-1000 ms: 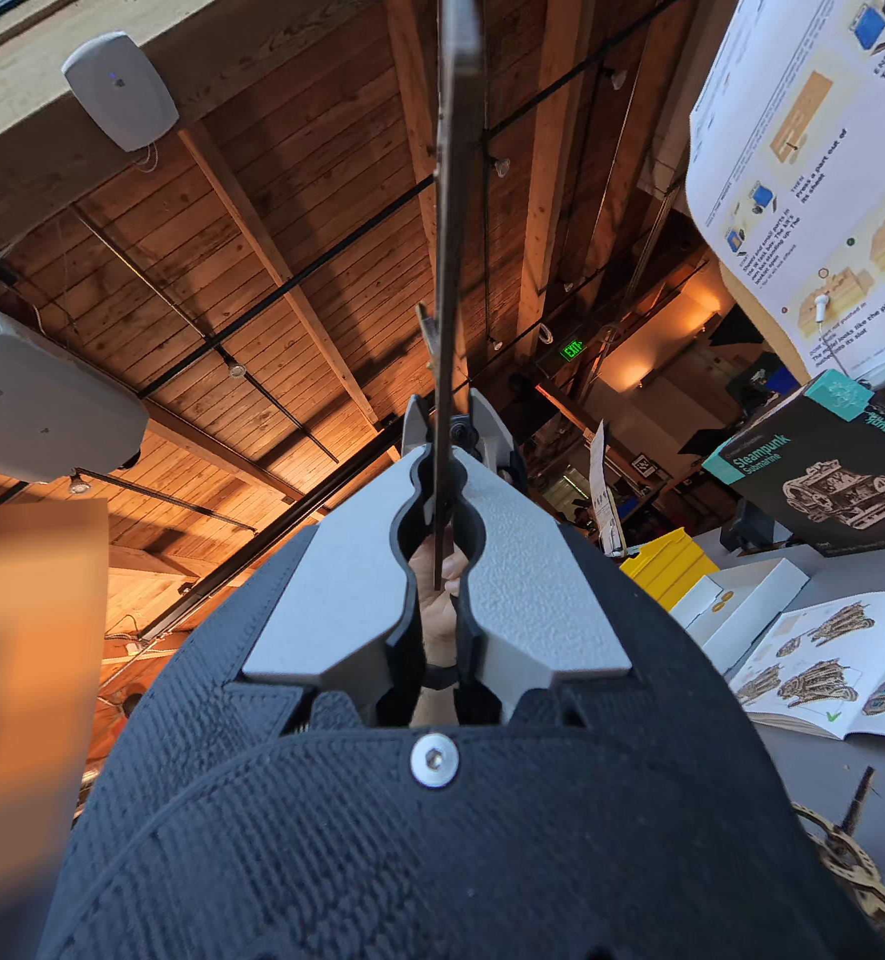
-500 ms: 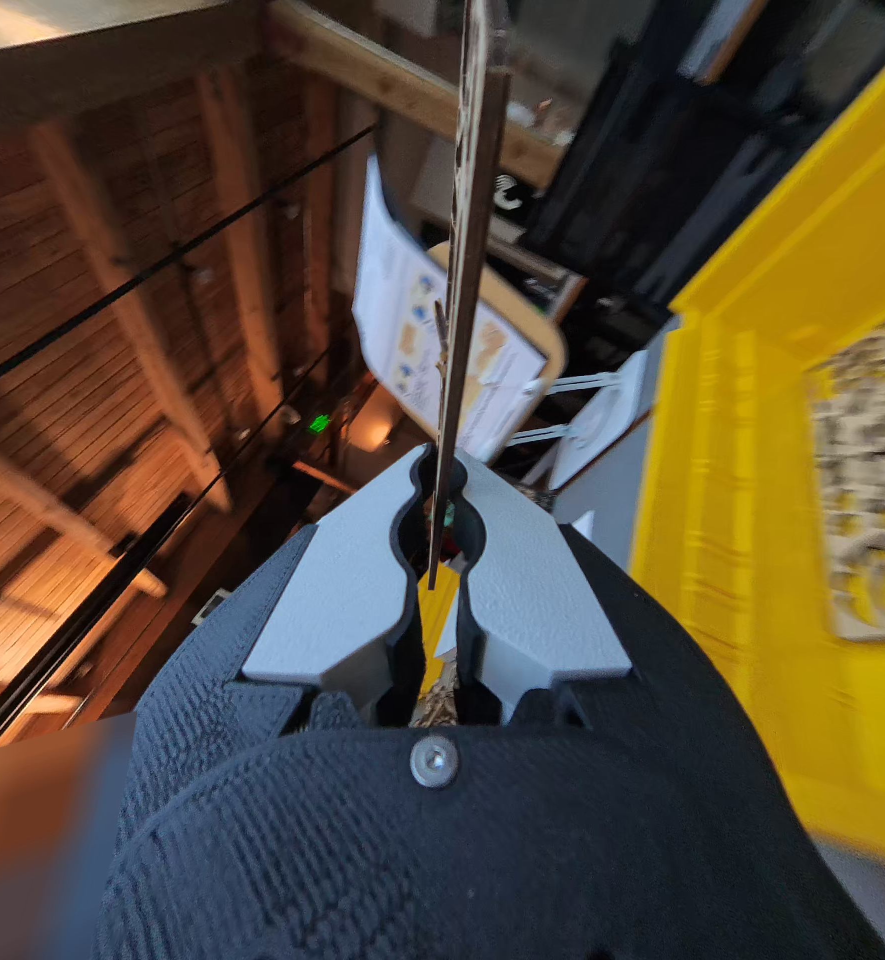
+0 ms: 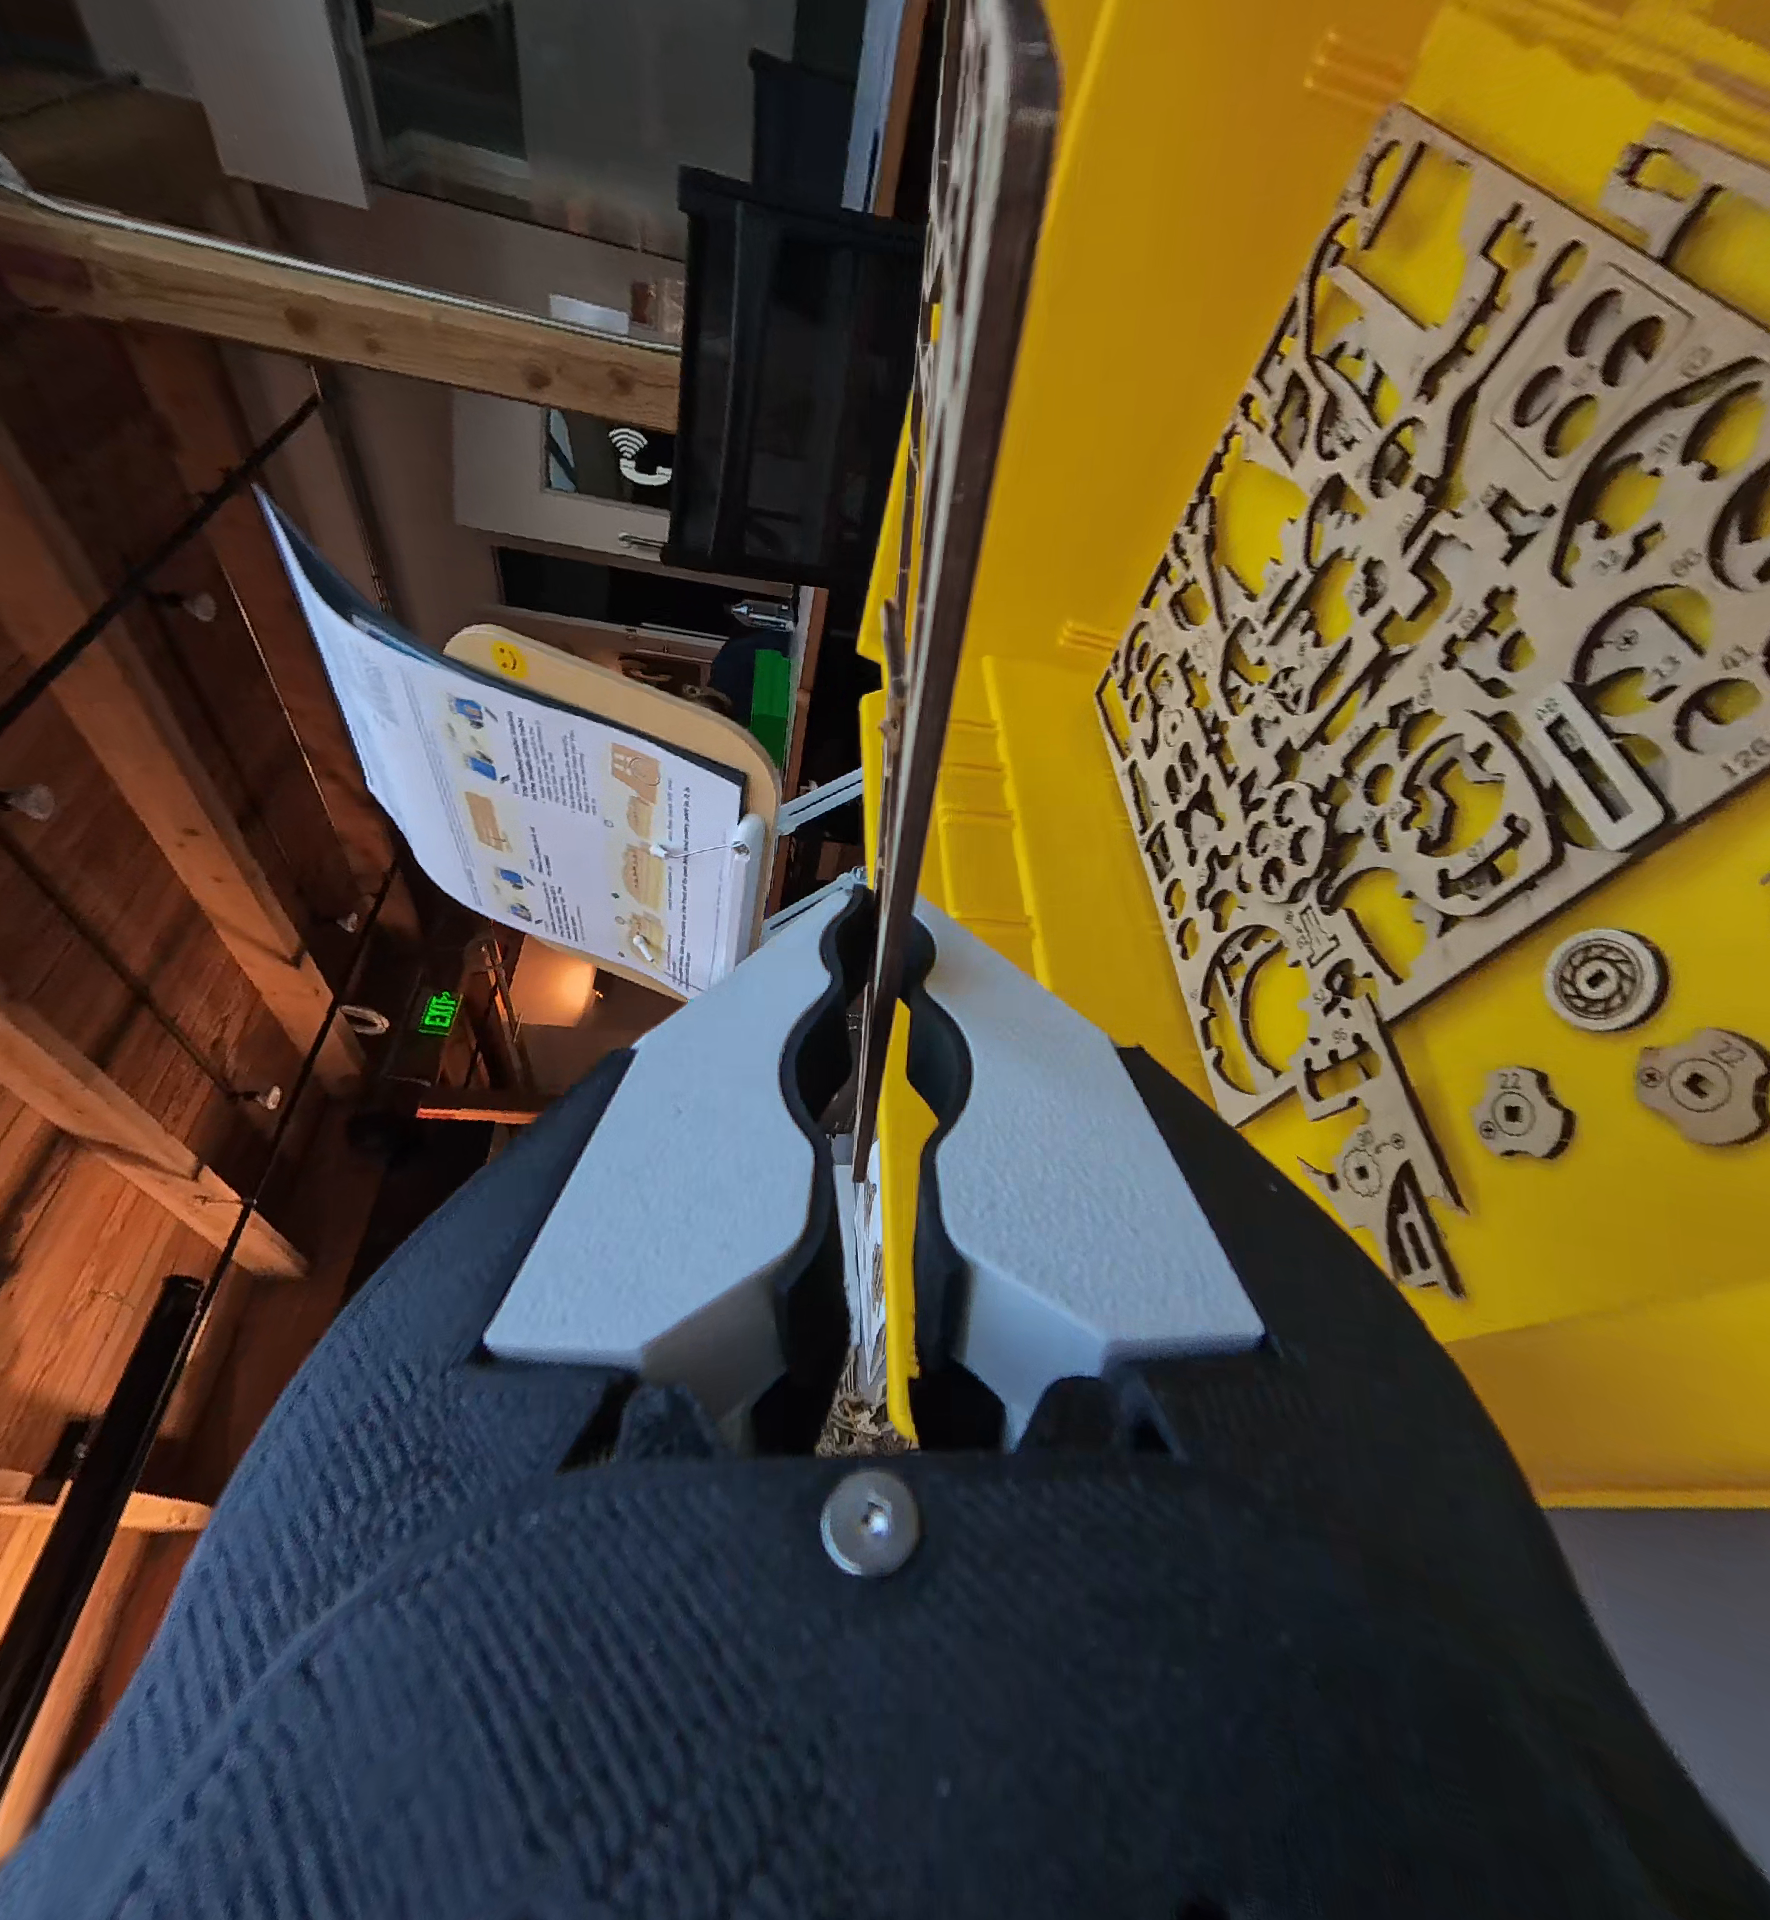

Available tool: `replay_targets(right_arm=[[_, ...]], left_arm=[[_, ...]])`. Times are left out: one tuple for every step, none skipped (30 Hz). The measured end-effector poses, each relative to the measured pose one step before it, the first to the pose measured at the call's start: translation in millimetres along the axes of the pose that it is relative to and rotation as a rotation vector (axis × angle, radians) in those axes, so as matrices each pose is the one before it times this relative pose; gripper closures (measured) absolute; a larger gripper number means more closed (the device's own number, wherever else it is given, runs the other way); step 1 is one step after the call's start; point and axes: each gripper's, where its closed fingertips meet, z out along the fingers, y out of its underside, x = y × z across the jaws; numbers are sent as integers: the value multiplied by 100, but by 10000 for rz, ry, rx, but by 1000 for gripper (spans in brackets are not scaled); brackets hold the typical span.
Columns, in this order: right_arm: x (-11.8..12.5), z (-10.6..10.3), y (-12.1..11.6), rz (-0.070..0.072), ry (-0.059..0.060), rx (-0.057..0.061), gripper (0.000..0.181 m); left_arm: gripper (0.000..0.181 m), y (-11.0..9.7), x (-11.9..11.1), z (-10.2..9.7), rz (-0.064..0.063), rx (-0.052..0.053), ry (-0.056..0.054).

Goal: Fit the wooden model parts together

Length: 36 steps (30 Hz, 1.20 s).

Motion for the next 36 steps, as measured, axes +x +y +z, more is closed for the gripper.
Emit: replay_targets(right_arm=[[372,53,-155,162,5,90,181],[339,61,-116,219,-42,87,181],[294,147,1,206,-49,45,181],[242,217,117,144,-46,4,181],[240,275,199,113,-28,-40,181],[246,298,234,113,-7,-66,181],[240,256,84,-22,62,31,181],[327,155,-66,-40,215,37,181],[257,128,-74,-41,171,25,181],[207,90,-104,-6,147,18,181],[128,58,-69,8,97,-12,181],[121,62,-47,8,94,-5,181],[75,48,-38,15,72,8,181],[103,39,-32,13,84,16,181],[184,41,8,-3,136,8,181],[288,33,71,-24,197,-35,181],[305,39,138,-73,207,-72,181],[370,15,153,-58,238,-65,180],[398,53,143,-35,239,-31,180],[301,85,153,-10,182,-10,180],[90,111,107,22,49,14,180],[62,122,116,63,22,20,180],[64,131,126,60,42,-5,180],[71,108,120,18,43,-26,180],[193,87,115,12,107,-21,180],[51,29,-36,-56,63,54,179],[96,4,-63,-41,92,85,179],[48,9,-105,-14,67,119,178],[-19,20,-112,17,21,125,176],[10,34,-75,25,46,109,173],[26,71,33,-35,76,25,171],[30,34,-26,-61,89,40,168],[54,-2,-99,-52,104,124,167],[30,-3,-66,-56,74,91,166],[27,3,-39,-39,64,71,166],[0,7,-34,-24,38,78,165]], left_arm=[[154,44,193,-651,61,28,-94],[154,14,223,-594,59,45,-87],[154,-43,312,-556,58,59,-56],[154,-112,409,-510,72,86,-9],[154,-187,445,-447,87,97,2],[154,-190,457,-396,101,83,1],[154,-160,462,-336,123,53,1],[154,-108,443,-273,148,14,-8],[154,-44,377,-222,141,-9,-32],[154,3,346,-185,106,-8,-25],[154,65,346,-144,72,-15,2],[154,148,303,-92,42,-43,10],[154,199,281,-44,16,-64,21],[155,213,229,-21,0,-68,15],[154,155,175,-1,-9,-34,4],[154,122,167,0,-14,-5,11],[155,94,167,34,-6,-7,21],[155,123,148,50,13,-29,20],[155,103,142,69,18,-38,25],[155,65,160,66,10,-17,41],[155,18,147,74,1,2,45],[155,21,139,72,6,0,41],[155,50,91,70,19,-19,24],[155,60,45,67,21,-25,2],[155,49,36,37,0,-12,11],[156,59,50,37,-23,-13,24],[156,69,26,23,-24,-20,17],[156,46,35,18,-7,-12,8],[156,7,22,-3,5,-2,3],[156,-13,35,-19,10,4,0],[156,-34,29,-27,21,3,-1],[156,-40,19,-38,22,1,-12],[156,-59,42,-55,17,22,2],[156,-59,40,-54,8,23,7],[156,-18,-5,-67,10,5,-16],[156,-15,-31,-74,16,12,-32]])
